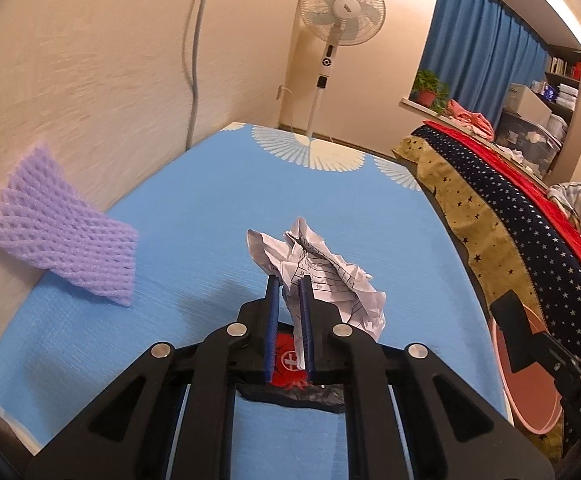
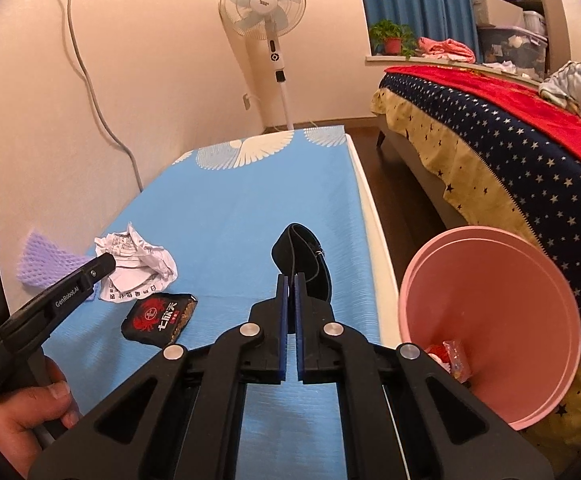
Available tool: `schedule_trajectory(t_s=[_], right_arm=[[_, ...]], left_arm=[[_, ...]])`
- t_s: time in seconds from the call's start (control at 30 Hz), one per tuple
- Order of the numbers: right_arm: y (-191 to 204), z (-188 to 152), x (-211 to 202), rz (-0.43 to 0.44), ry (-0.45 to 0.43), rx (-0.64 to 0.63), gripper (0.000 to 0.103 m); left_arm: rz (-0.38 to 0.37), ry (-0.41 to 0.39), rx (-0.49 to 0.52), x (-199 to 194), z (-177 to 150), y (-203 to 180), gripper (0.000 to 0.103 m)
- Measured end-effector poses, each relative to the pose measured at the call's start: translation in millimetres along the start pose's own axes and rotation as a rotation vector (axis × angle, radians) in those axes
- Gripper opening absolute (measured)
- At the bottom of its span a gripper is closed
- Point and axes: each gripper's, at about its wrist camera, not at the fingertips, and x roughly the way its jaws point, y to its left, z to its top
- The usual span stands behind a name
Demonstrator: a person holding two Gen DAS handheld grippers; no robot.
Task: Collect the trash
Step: 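Carry the receipt and black strap toward the pink bin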
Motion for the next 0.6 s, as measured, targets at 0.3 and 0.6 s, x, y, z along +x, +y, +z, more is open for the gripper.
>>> schedule_trajectory(t_s=[0.3,0.6], right_arm=[[-6,5,-18,-0.032,-0.033,-0.002,0.003],[-24,10,-33,-0.075,-0.064,0.030,0.003]], left_arm=[[-0.034,-0.012,0.025,-13,-2,-8,0.010],[-0.069,-0.009,0.053,-20,-4,-19,0.010]])
